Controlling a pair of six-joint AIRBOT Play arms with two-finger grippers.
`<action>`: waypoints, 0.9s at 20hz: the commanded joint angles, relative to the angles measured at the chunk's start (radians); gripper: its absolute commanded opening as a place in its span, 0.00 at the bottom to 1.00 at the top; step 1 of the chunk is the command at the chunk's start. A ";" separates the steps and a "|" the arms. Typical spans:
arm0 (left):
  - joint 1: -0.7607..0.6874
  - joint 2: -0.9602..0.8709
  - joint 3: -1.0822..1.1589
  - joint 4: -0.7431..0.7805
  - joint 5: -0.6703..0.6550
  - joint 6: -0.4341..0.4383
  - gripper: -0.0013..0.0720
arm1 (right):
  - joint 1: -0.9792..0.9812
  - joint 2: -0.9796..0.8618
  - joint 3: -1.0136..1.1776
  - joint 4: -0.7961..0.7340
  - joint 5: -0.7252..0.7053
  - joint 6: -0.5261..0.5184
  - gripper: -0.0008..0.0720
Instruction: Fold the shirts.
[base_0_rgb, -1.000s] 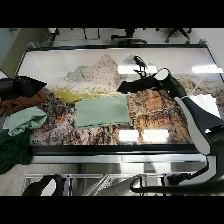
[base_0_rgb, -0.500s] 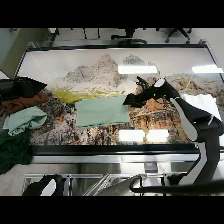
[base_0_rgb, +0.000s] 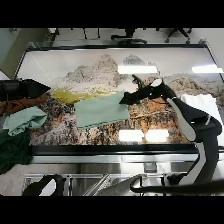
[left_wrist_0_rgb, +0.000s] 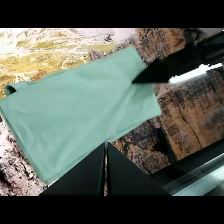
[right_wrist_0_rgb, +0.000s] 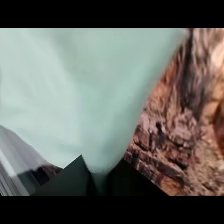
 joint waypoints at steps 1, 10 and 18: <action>0.000 -0.005 0.000 -0.001 -0.010 0.000 0.04 | -0.111 0.102 0.059 0.015 0.026 0.031 0.04; 0.000 -0.005 0.000 -0.001 -0.022 0.012 0.04 | -0.632 0.328 0.177 0.003 0.083 0.197 0.04; -0.001 -0.005 0.000 -0.001 -0.028 0.019 0.04 | -1.050 0.352 0.188 0.003 0.137 0.190 0.04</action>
